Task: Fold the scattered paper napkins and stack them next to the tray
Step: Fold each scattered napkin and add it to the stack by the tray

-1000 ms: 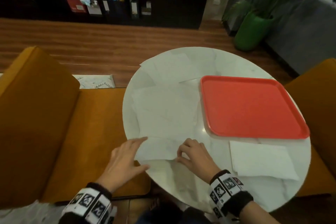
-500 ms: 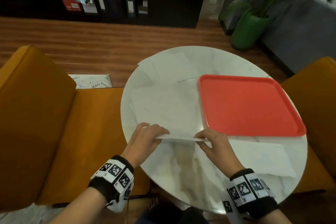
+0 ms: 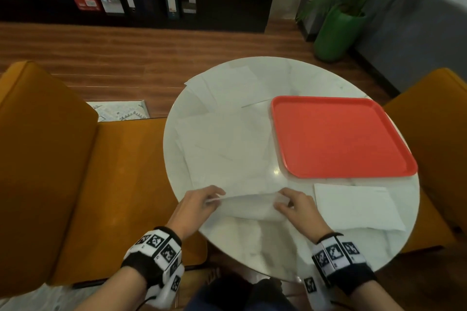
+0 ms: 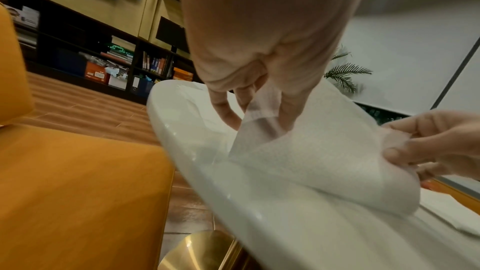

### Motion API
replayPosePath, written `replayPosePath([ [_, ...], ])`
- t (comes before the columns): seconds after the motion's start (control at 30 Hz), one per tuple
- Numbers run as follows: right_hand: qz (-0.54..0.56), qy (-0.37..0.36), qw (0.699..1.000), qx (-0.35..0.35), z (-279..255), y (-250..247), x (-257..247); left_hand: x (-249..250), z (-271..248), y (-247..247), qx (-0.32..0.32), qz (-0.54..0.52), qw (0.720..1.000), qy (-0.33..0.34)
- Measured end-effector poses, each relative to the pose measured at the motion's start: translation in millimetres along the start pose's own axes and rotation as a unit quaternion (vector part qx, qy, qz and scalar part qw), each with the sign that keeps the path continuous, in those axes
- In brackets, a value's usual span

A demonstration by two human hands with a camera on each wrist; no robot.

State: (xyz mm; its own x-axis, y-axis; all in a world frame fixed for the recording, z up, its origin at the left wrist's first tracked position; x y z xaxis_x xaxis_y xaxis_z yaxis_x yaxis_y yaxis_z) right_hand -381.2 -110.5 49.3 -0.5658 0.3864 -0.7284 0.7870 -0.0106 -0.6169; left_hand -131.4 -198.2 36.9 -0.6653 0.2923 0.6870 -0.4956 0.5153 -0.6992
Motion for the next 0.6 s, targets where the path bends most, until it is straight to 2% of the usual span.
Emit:
replayPosePath([
  [0.1,0.008,0.03,0.999,0.016,18,-4,-6,8,21,-6,0.006,0.013,0.999,-0.028],
  [0.23,0.013,0.058,0.998,0.014,34,0,-6,12,34,-3,0.013,0.108,0.992,-0.058],
  [0.3,0.011,0.074,0.997,0.03,35,5,-5,11,29,0,0.056,0.177,0.982,-0.041],
  [0.37,-0.024,0.07,0.995,0.067,33,9,-8,11,20,4,0.094,0.233,0.968,0.004],
  [0.4,-0.058,0.051,0.993,0.085,30,12,-13,10,16,9,0.09,0.254,0.963,0.025],
  [0.47,-0.117,0.001,0.989,0.092,21,21,-28,1,10,24,0.03,0.299,0.953,0.04],
  [0.5,-0.139,-0.025,0.988,0.064,17,31,-36,-5,8,31,-0.003,0.32,0.946,0.042],
  [0.6,-0.215,-0.101,0.967,-0.095,1,73,-49,-25,2,49,-0.056,0.336,0.939,0.041],
])
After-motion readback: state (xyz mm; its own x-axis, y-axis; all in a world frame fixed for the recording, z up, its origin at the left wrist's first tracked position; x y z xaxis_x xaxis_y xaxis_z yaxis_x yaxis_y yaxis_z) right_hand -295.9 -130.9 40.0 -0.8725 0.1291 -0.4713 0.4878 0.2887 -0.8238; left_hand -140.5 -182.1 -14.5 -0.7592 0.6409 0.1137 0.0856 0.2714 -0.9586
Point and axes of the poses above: each hand's wrist, its own z-axis towards the middle knuckle, its own y-axis out of the palm, x = y × z, the point moved 2 cm from there along z, towards the middle knuckle, and after that the axes turned 10 degrees about z, right-handed, at the moved point
